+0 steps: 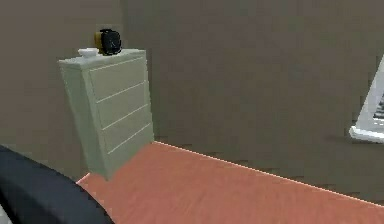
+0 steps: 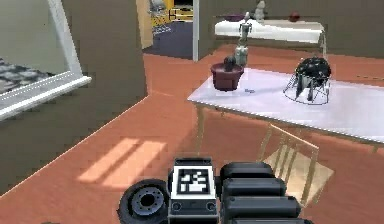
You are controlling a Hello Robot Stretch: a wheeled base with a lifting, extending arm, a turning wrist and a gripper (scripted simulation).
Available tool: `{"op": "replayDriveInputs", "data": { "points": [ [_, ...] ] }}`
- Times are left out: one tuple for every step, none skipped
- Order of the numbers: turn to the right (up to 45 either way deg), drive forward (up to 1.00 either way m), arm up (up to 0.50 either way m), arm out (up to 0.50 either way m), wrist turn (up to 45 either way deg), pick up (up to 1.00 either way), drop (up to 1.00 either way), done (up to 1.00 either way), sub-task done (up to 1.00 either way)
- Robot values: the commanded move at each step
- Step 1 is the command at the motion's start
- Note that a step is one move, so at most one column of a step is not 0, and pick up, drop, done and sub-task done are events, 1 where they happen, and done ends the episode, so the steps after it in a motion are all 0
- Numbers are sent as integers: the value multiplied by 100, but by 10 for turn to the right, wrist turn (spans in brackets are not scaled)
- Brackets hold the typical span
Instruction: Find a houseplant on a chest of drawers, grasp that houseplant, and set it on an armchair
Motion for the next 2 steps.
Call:
{"op": "replayDriveInputs", "data": {
  "points": [
    [-30, 0, 0, 0, 0, 0, 0, 0, 0],
    [0, 65, 0, 0, 0, 0, 0, 0, 0]
  ]
}}
